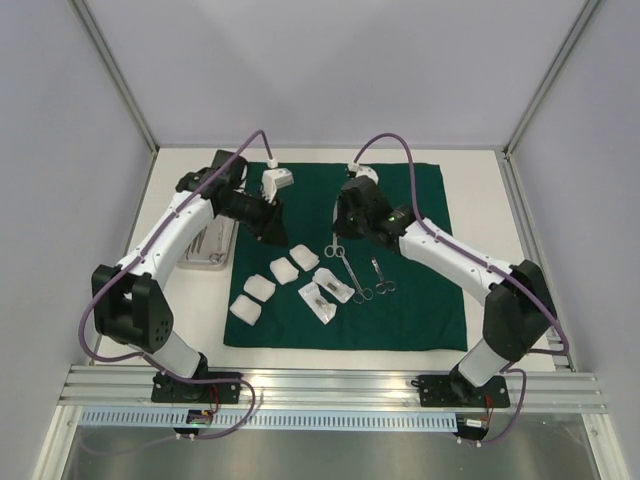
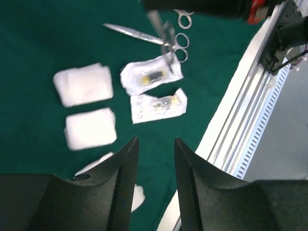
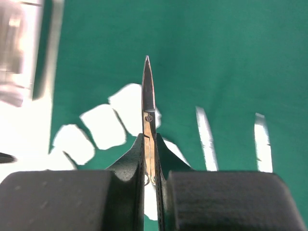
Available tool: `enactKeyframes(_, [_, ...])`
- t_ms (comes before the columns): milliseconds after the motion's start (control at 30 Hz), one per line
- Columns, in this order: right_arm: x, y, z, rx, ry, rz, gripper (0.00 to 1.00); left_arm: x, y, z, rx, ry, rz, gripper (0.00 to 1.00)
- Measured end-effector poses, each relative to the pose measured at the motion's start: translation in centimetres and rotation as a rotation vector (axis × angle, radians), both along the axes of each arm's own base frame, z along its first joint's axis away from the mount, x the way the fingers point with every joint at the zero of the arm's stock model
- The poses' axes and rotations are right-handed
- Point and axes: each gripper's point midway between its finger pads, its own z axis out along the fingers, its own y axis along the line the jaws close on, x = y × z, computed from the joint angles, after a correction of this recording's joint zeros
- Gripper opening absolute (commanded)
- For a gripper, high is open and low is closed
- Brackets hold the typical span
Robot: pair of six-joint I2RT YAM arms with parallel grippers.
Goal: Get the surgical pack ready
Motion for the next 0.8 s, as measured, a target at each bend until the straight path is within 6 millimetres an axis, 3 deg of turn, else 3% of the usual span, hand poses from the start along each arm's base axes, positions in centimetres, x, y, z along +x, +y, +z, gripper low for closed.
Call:
enactKeyframes(133, [-0.1,3.0,1.6,0.066,-0.036,0.03,0.0,-0.9,-3.7,-0.1,-0.014,-0.013,-0.07,0.48])
enactKeyframes(300, [-0.1,4.2,1.4,0.099,-0.028,0.032,0.0,-1.0,-6.4,-0.6,-0.027,-0.023,-0.105,0.5])
enactKeyframes(800, [-0.1,5.1,1.4,0.143,-0.014,0.033,0.0,0.8,-6.1,-3.4,0.059,-0.068,-0.051,0.48])
